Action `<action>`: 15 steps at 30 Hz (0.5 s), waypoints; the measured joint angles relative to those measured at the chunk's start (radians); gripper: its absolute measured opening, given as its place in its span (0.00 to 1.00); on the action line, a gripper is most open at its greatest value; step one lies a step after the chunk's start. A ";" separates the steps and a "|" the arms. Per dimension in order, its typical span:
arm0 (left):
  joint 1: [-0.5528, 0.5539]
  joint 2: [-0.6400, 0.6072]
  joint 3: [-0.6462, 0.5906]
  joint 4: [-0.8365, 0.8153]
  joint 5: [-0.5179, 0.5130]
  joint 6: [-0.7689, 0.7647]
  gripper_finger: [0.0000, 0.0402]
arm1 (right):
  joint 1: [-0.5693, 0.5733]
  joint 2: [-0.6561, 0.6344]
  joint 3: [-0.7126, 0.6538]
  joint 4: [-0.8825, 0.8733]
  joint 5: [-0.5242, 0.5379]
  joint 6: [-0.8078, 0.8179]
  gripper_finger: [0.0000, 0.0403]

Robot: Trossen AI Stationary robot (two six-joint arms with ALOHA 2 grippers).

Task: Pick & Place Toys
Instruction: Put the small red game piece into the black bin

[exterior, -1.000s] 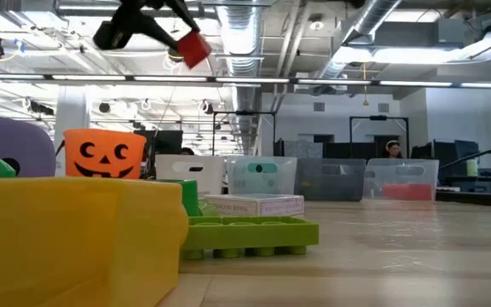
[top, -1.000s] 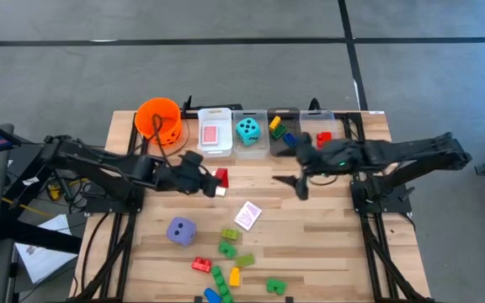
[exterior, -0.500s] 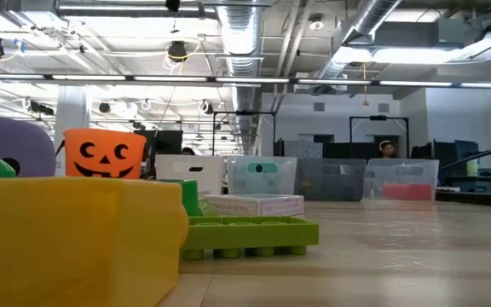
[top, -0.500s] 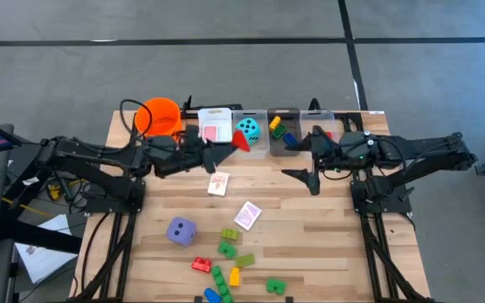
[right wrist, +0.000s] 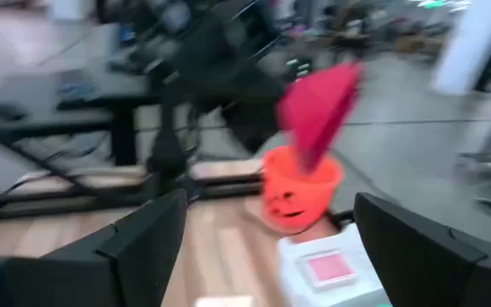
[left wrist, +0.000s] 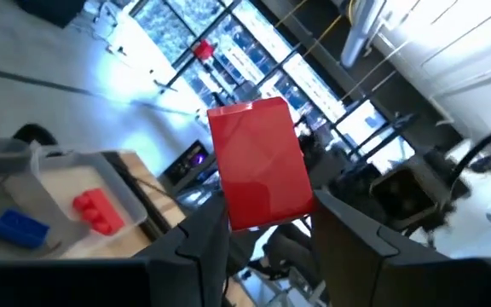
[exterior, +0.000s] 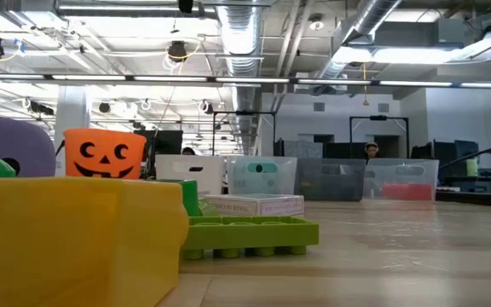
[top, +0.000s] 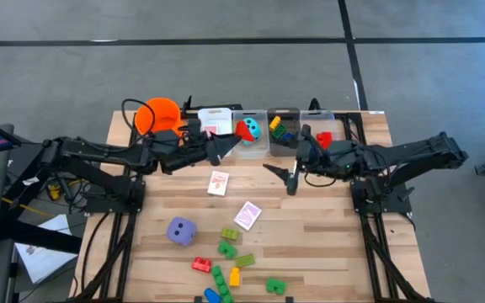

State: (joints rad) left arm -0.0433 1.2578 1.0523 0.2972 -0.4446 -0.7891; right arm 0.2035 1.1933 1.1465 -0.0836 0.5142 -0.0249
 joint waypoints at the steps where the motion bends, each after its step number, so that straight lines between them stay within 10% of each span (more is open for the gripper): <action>1: -0.002 0.012 0.000 0.024 0.000 0.000 0.34 | -0.001 0.005 0.000 0.021 0.031 -0.002 0.82; 15: -0.004 0.168 -0.001 0.328 0.060 -0.034 0.34 | -0.016 0.007 0.000 0.068 0.099 -0.002 0.82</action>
State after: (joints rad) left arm -0.0471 1.4262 1.0516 0.6256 -0.3850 -0.8232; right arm 0.1879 1.2007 1.1469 -0.0160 0.6132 -0.0269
